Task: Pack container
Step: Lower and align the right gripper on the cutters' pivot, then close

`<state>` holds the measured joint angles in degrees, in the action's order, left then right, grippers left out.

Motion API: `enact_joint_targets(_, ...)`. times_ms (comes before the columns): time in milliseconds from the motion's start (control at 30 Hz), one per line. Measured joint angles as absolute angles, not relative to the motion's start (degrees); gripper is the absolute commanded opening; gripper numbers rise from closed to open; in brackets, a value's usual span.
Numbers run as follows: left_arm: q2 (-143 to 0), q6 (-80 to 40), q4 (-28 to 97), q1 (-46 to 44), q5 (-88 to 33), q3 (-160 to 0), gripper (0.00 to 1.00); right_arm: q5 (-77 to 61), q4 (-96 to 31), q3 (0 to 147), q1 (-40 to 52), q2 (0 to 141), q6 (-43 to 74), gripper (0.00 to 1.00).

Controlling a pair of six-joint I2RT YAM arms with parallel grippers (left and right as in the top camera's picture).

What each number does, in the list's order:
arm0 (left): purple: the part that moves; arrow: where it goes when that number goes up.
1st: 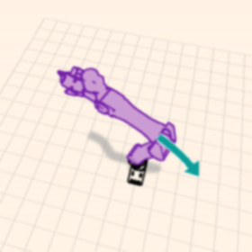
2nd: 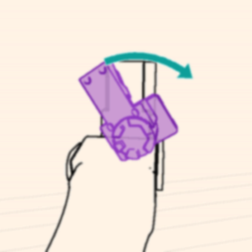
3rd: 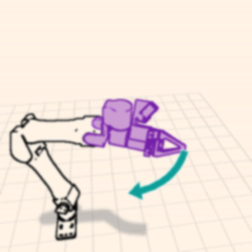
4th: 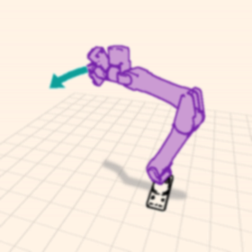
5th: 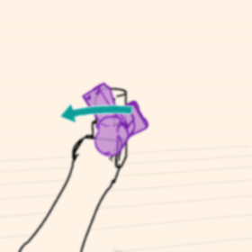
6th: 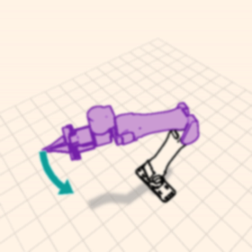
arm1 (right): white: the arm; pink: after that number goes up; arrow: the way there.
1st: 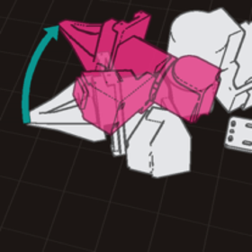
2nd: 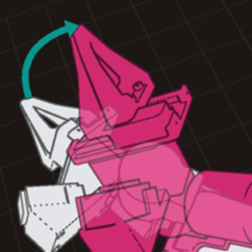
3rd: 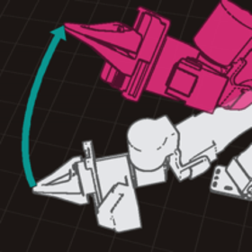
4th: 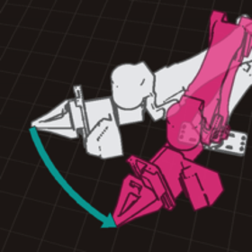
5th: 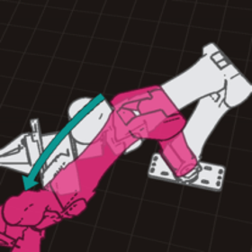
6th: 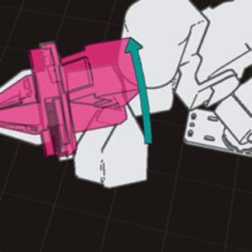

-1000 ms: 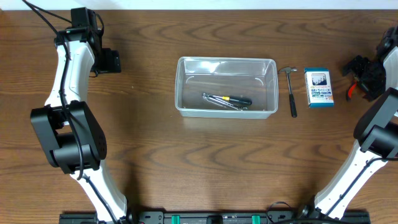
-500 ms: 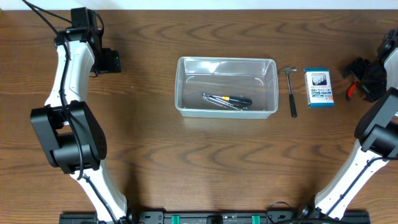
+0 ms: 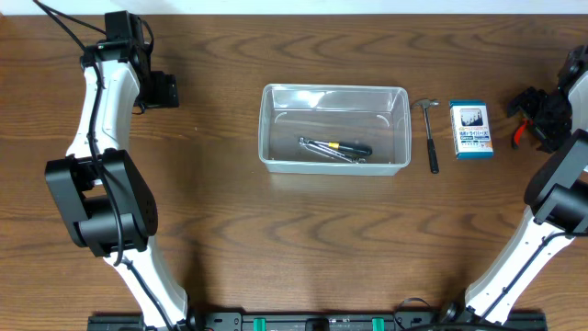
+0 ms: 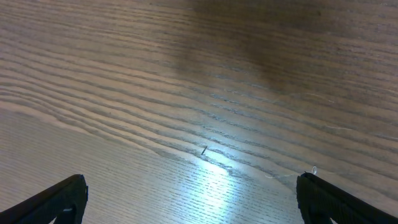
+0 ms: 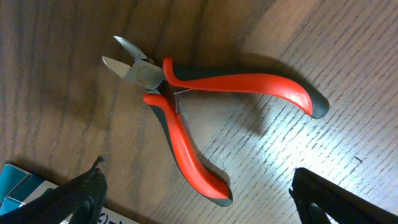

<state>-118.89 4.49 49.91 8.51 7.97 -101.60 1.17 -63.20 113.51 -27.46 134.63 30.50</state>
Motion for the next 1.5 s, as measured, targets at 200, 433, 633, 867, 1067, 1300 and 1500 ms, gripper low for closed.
enact_joint_targets(200, -118.9, 4.5, 49.9, 8.5, 8.0, -101.6, 0.98, 1.3, -63.2, 113.5, -27.5, 134.6, 30.5, 0.96)
enact_joint_targets(433, -118.9, 4.5, 49.9, 8.5, 8.0, -101.6, 0.98, 1.5, -63.4, 113.5, -27.5, 134.6, 30.5, 0.95)
enact_joint_targets(633, -118.9, 4.5, 49.9, 8.5, 8.0, -101.6, 0.98, 2.2, -63.9, 113.5, -27.5, 134.6, 30.5, 0.95)
enact_joint_targets(867, -118.9, 4.5, 49.9, 8.5, 8.0, -101.6, 0.98, 2.6, -65.2, 113.5, -27.5, 134.6, 30.5, 0.94)
enact_joint_targets(1067, -118.9, 4.5, 49.9, 8.5, 8.0, -101.6, 0.98, 2.6, -64.5, 113.5, -27.5, 134.6, 30.5, 0.92)
enact_joint_targets(1300, -118.9, 4.5, 49.9, 8.5, 8.0, -101.6, 0.98, 2.6, -63.1, 113.5, -27.5, 134.6, 30.5, 0.91)
enact_joint_targets(1500, -118.9, 4.5, 49.9, 8.5, 8.0, -101.6, 0.98, 2.2, -62.7, 113.5, -27.5, 135.3, 30.5, 0.92)
